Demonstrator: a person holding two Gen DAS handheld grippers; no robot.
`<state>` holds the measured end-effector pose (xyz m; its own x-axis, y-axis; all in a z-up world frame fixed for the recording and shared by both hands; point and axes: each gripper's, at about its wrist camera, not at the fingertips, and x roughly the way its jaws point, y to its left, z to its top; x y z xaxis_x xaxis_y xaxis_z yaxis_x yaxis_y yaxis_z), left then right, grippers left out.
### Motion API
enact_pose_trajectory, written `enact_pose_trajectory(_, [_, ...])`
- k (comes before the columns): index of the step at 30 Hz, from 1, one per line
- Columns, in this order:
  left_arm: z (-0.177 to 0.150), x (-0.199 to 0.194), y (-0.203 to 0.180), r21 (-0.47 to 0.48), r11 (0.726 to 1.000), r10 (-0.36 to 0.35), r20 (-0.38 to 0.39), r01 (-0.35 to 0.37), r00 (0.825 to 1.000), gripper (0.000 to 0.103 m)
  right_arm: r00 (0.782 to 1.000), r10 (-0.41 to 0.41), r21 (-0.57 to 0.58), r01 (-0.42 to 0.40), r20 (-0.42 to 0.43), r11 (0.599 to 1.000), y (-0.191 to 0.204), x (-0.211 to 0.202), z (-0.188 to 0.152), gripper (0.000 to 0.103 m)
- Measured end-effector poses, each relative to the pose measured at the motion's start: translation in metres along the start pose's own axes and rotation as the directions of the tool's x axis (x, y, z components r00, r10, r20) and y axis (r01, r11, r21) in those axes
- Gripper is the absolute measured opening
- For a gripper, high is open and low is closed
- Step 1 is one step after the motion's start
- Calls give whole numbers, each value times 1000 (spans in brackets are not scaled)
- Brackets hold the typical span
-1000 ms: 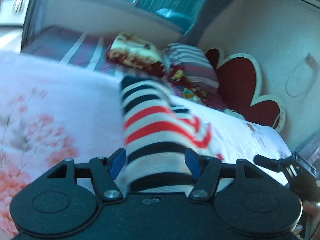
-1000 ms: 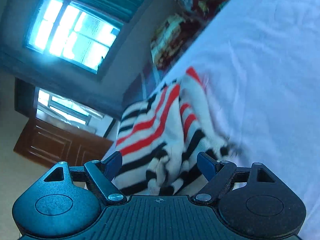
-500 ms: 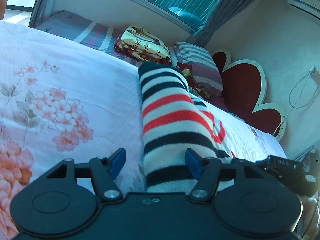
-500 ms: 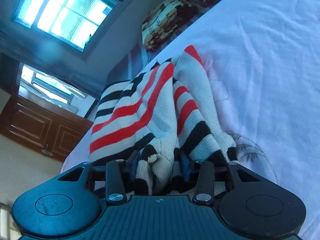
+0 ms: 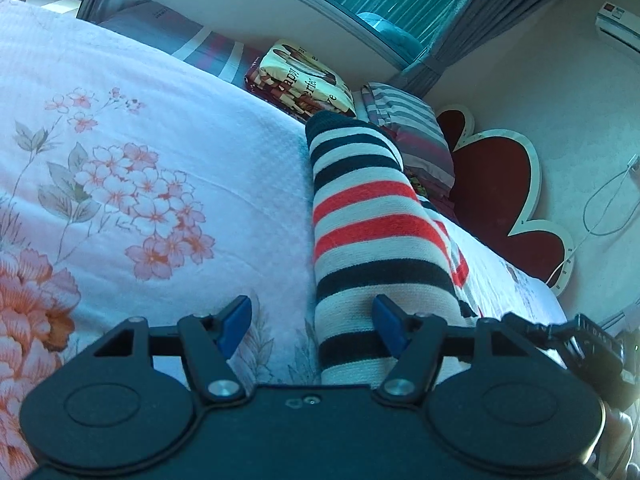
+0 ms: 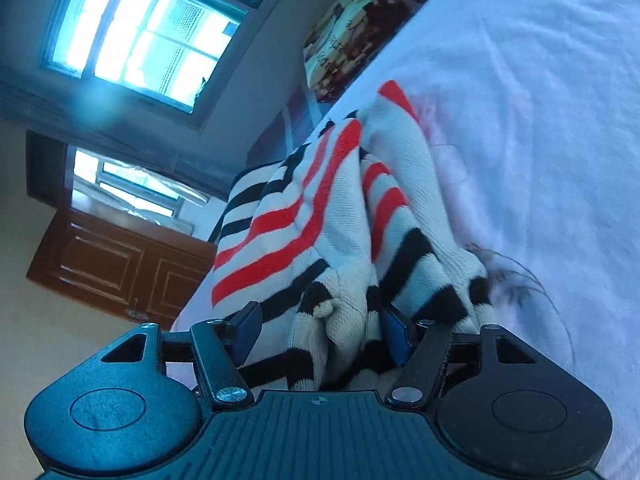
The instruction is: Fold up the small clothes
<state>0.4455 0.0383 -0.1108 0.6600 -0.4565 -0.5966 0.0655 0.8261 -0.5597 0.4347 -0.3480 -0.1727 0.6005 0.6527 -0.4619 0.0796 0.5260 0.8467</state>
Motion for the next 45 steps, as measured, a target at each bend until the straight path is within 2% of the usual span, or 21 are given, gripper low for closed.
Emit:
enact_pose_trajectory(1, [1, 0, -1, 7, 1000, 2, -1, -2, 1000, 65, 1000, -20, -22, 20, -4, 1000, 3, 5, 1, 63])
enact_pose_trajectory(2, [3, 0, -3, 16, 1000, 6, -1, -6, 1000, 65, 999, -47, -58, 47, -7, 997, 8, 10, 2, 50])
enact_pose_trajectory(3, [4, 0, -5, 23, 1000, 10, 2, -10, 1000, 65, 995, -96, -110, 94, -11, 989, 14, 13, 3, 27])
enact_pose_trajectory(6, [8, 0, -9, 31, 999, 18, 9, -18, 1000, 65, 984, -179, -312, 173, 9, 934, 42, 22, -3, 24])
enact_pose_trajectory(9, [12, 1, -17, 46, 999, 21, 27, -22, 999, 64, 961, -255, -536, 271, 107, 800, 73, 21, -17, 23])
enact_pose_trajectory(11, [15, 2, -26, 66, 998, 16, 42, -18, 999, 62, 948, -258, -631, 318, 188, 708, 89, 11, -26, 22])
enact_pose_trajectory(15, [24, 19, -53, 150, 988, 19, 30, -24, 999, 62, 934, -236, -669, 356, 267, 653, 97, -7, -36, 22])
enact_pose_trajectory(17, [23, 39, -76, 276, 953, 133, -14, -124, 991, 63, 930, -250, -673, 368, 271, 641, 88, -8, -42, 22])
enact_pose_trajectory(19, [18, 56, -97, 380, 911, 194, -42, -163, 980, 64, 915, -315, -632, 402, 252, 663, 63, 4, -42, 22])
enact_pose_trajectory(20, [17, 59, -105, 418, 889, 220, -28, -188, 975, 65, 914, -343, -593, 403, 219, 697, 45, 14, -38, 22])
enact_pose_trajectory(22, [16, 61, -111, 442, 873, 241, -21, -207, 970, 65, 935, -299, -524, 353, 189, 775, 27, 9, -31, 22])
enact_pose_trajectory(23, [16, 60, -111, 446, 871, 238, -21, -204, 971, 65, 943, -278, -501, 332, 181, 799, 25, 3, -28, 24])
enact_pose_trajectory(25, [18, 57, -105, 433, 883, 217, -29, -183, 976, 64, 955, -227, -448, 291, 192, 846, 23, -11, -22, 36])
enact_pose_trajectory(28, [31, 43, -95, 365, 923, 137, -7, -125, 991, 61, 959, -156, -361, 237, 238, 902, 13, -28, 3, 37])
enact_pose_trajectory(30, [37, 42, -91, 353, 927, 127, 13, -123, 992, 61, 958, -144, -285, 214, 247, 934, 4, -29, 24, 37])
enact_pose_trajectory(35, [40, 67, -89, 403, 905, 167, -47, -134, 985, 64, 973, -124, -261, 173, 194, 950, 6, -12, 63, 36])
enact_pose_trajectory(37, [39, 72, -86, 442, 879, 219, -42, -178, 975, 67, 974, -173, -313, 211, 144, 926, 11, -1, 65, 18])
enact_pose_trajectory(38, [38, 73, -85, 465, 863, 240, -34, -197, 970, 68, 967, -232, -334, 255, 110, 907, 9, 10, 65, 17])
enact_pose_trajectory(41, [43, 72, -78, 421, 891, 214, -60, -169, 975, 70, 965, -231, -290, 258, 125, 922, 5, 4, 66, 17])
enact_pose_trajectory(43, [41, 60, -80, 432, 887, 196, -40, -160, 980, 66, 958, -232, -327, 275, 166, 904, 18, -10, 57, 17])
enact_pose_trajectory(45, [37, 39, -82, 423, 896, 156, -7, -139, 988, 67, 965, -182, -353, 239, 187, 904, 29, -31, 41, 17])
